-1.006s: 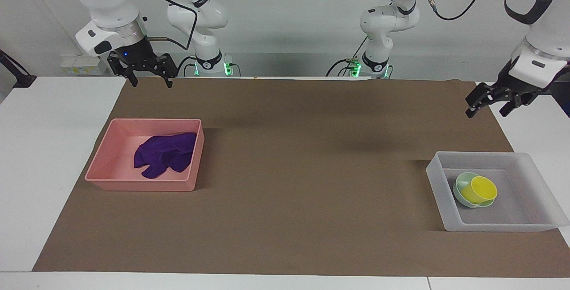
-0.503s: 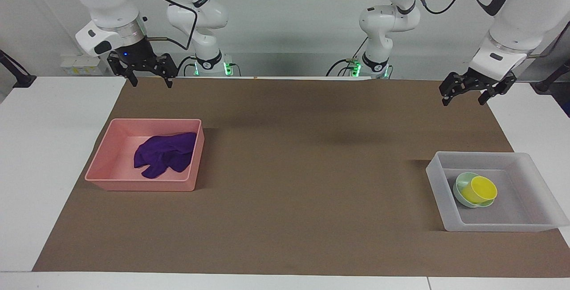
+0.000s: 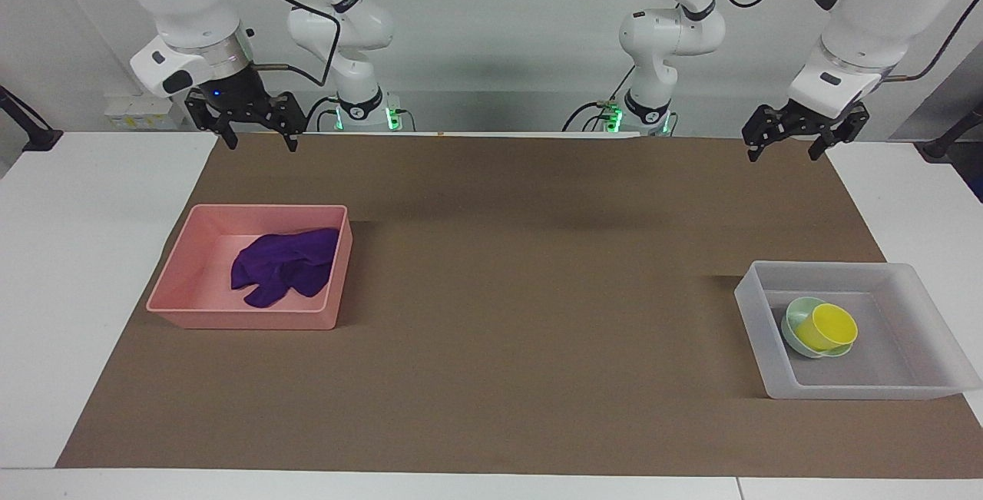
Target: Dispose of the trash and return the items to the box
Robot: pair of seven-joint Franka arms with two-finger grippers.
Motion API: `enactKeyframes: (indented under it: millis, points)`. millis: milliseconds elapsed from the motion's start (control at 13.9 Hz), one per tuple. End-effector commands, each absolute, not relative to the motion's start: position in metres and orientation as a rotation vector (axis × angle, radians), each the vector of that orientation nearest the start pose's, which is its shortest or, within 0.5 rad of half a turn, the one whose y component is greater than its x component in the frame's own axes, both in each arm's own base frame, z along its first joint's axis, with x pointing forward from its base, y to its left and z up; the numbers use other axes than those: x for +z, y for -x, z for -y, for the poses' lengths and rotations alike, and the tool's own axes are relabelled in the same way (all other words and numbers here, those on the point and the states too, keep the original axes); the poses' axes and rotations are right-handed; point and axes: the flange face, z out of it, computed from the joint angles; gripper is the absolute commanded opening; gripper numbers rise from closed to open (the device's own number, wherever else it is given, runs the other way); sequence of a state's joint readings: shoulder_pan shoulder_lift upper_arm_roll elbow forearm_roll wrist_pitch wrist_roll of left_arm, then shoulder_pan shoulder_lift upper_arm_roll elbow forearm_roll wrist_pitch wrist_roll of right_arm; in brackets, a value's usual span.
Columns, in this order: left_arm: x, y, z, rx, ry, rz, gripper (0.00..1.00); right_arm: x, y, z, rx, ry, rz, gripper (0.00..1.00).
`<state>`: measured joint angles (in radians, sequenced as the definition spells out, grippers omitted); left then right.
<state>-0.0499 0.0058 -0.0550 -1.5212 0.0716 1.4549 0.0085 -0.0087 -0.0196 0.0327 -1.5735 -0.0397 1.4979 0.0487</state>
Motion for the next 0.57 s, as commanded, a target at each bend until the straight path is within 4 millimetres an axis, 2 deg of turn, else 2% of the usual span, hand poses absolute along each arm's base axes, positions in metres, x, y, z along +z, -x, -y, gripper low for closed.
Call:
enactKeyframes:
  millis: [0, 503]
  points:
    - [0.6388, -0.5312, 0.0375, 0.140, 3.137, -0.116, 1.00, 0.6265, -0.5375, -0.0053, 0.101, 3.156, -0.020, 1.00]
    - [0.6445, -0.5314, 0.0358, 0.141, 3.172, -0.097, 1.00, 0.6265, -0.5375, -0.0053, 0.101, 3.156, -0.020, 1.00]
